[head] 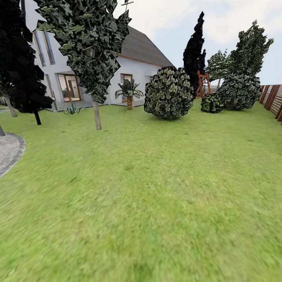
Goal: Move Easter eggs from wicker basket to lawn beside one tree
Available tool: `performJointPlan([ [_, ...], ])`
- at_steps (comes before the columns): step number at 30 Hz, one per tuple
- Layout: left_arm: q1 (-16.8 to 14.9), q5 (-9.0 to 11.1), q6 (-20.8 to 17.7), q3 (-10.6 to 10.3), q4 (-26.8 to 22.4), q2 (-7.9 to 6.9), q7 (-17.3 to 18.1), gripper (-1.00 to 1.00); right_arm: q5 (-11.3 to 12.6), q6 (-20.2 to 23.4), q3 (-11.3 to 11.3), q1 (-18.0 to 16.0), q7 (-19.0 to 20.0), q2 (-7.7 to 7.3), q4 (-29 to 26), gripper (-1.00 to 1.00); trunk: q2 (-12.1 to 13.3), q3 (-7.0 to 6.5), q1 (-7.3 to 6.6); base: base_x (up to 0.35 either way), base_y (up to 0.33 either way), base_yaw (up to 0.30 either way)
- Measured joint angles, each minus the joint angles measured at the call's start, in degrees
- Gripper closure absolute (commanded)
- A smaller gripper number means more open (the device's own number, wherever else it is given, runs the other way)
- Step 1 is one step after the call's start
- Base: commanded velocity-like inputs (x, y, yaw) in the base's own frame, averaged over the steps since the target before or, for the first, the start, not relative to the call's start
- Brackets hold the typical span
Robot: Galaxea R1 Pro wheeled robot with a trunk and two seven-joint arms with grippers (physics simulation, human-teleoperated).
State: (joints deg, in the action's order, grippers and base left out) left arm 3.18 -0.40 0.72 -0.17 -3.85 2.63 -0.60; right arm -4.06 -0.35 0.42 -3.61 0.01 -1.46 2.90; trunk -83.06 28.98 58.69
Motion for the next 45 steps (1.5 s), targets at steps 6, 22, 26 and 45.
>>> performJointPlan([
  [6, 0.0, 0.0, 0.0, 0.0, 0.0, 0.00, 0.0, -1.00, 0.0, 0.0, 0.0, 0.0, 0.0, -0.02, 0.0, -1.00, 0.0, 0.00, 0.00, 0.334, 0.000, 0.000],
  [22, 0.0, 0.0, -0.1, 0.0, 0.0, -0.01, 0.0, -1.00, 0.0, 0.0, 0.0, 0.0, 0.0, -0.03, 0.0, -1.00, 0.0, 0.00, 0.00, 0.334, 0.000, 0.000],
  [26, 0.0, 0.0, -0.1, 0.0, 0.0, 0.00, 0.0, -1.00, 0.0, 0.0, 0.0, 0.0, 0.0, -0.02, 0.0, -1.00, 0.0, 0.00, 0.00, 0.334, 0.000, 0.000],
  [45, 0.0, 0.0, -0.1, 0.0, 0.0, 0.00, 0.0, -1.00, 0.0, 0.0, 0.0, 0.0, 0.0, -0.02, 0.0, -1.00, 0.0, -0.04, 0.00, 0.333, 0.000, 0.036],
])
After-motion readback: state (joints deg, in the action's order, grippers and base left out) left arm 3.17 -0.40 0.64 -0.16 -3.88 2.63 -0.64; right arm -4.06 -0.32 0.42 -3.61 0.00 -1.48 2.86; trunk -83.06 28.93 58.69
